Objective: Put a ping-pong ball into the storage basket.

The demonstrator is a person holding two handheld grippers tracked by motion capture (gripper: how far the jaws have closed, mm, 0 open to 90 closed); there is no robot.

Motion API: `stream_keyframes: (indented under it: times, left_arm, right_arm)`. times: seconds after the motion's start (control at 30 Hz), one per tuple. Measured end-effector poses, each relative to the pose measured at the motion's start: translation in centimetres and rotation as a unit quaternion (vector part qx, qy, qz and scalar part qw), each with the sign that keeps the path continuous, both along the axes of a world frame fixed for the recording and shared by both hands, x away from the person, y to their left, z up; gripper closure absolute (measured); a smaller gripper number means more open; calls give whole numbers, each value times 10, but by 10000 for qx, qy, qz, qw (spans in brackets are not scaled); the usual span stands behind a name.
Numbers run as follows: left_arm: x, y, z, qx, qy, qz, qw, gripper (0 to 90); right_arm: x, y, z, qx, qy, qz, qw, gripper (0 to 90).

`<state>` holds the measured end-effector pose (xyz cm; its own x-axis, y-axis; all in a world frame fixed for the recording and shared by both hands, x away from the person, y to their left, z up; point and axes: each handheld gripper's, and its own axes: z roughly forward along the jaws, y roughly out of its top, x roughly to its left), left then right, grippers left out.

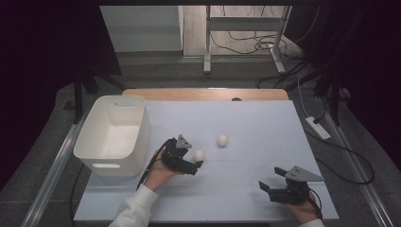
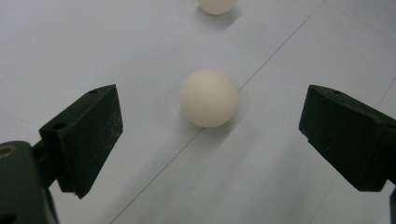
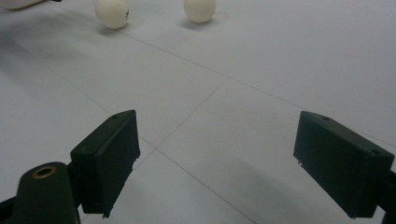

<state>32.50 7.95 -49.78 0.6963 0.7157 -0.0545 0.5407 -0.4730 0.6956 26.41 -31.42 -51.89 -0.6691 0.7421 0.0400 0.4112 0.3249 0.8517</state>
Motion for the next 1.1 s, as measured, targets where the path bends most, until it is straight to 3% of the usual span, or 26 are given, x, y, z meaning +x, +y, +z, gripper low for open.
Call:
stream_keyframes:
  times: [1.1]
  left_arm:
    - [23,-18,-13,119,292,-183,9993,83]
  right_arm:
    - [0,2,0,-26,-14,10,10000,145]
